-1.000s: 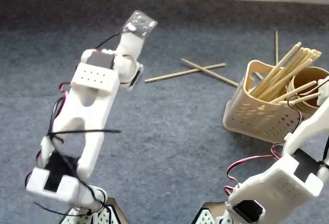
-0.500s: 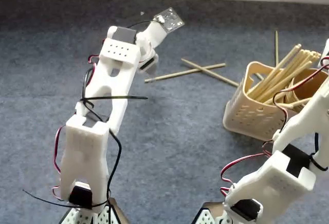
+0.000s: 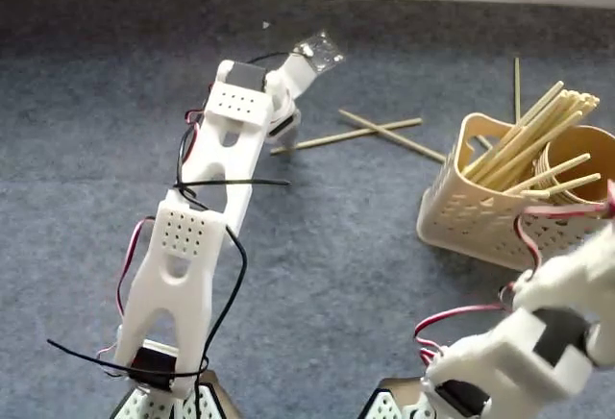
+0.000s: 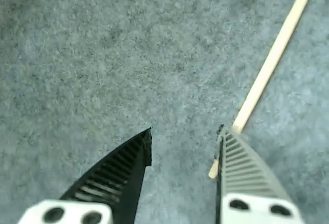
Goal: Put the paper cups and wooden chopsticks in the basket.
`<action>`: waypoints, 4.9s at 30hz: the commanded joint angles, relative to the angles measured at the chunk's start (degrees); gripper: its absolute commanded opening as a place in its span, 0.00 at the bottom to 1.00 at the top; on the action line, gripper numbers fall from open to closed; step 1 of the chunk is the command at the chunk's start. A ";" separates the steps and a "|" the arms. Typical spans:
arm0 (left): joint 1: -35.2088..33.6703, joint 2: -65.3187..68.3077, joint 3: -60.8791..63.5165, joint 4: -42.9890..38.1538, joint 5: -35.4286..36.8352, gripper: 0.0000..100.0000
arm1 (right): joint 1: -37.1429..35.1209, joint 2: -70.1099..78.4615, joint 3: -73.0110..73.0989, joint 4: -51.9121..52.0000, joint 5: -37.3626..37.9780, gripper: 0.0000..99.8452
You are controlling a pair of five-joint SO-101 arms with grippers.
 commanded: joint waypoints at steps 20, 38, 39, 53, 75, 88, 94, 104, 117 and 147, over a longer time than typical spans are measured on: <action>3.03 0.40 -22.20 13.71 -0.18 0.21 | -5.05 -70.81 105.71 -5.93 6.07 0.37; 3.38 0.48 -0.04 1.32 -0.26 0.21 | 2.42 -108.18 145.98 -8.92 16.44 0.37; 3.47 0.48 0.75 1.32 -0.26 0.21 | 2.68 -108.35 145.98 -8.84 16.44 0.37; 0.22 -0.40 3.21 4.84 -4.40 0.00 | 2.59 -108.70 145.71 -6.55 16.53 0.37; 17.01 -23.25 -29.67 9.49 25.93 0.00 | 2.59 -108.70 145.71 -6.55 16.53 0.37; 40.31 -36.18 -29.41 1.41 30.95 0.00 | 2.59 -108.70 145.89 -6.55 16.53 0.37; 40.13 -30.46 -29.58 -2.55 30.95 0.01 | 2.59 -108.70 145.89 -6.55 16.53 0.37; 39.52 -20.09 -29.32 -9.14 31.12 0.03 | 2.59 -108.70 145.89 -6.55 16.53 0.37; 40.40 -18.07 -29.14 -8.88 31.38 0.05 | 2.86 -108.70 145.89 -6.55 16.53 0.37; 41.80 -18.59 -22.73 -6.51 40.44 0.17 | 2.86 -108.70 145.89 -6.55 16.53 0.37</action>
